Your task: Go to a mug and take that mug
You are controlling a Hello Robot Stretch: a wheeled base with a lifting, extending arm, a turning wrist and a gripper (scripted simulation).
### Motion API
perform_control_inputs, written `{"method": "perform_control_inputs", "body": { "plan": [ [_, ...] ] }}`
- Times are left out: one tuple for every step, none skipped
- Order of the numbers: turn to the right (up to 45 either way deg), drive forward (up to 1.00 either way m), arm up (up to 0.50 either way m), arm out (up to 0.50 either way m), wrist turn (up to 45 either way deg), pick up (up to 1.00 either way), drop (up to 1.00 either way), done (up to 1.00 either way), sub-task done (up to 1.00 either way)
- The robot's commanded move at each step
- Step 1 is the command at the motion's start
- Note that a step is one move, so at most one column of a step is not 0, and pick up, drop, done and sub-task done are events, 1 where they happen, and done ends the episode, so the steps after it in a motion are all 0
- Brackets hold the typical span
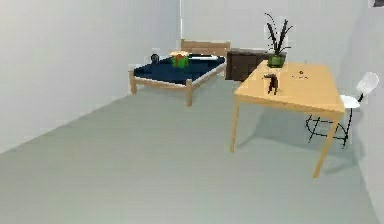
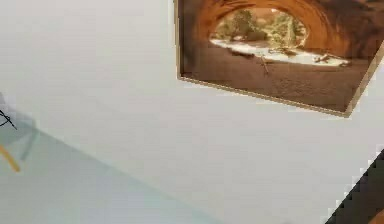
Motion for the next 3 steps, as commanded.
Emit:
{"method": "perform_control_inputs", "body": {
  "plan": [
    [0.0,1.00,0.00,0.00,0.0,0.00,0.00,0.00,0.00],
    [0.0,0.85,0.00,0.00,0.0,0.00,0.00,0.00,0.00],
    [24.0,0.00,0.00,0.00,0.0,0.00,0.00,0.00,0.00]
  ]
}}
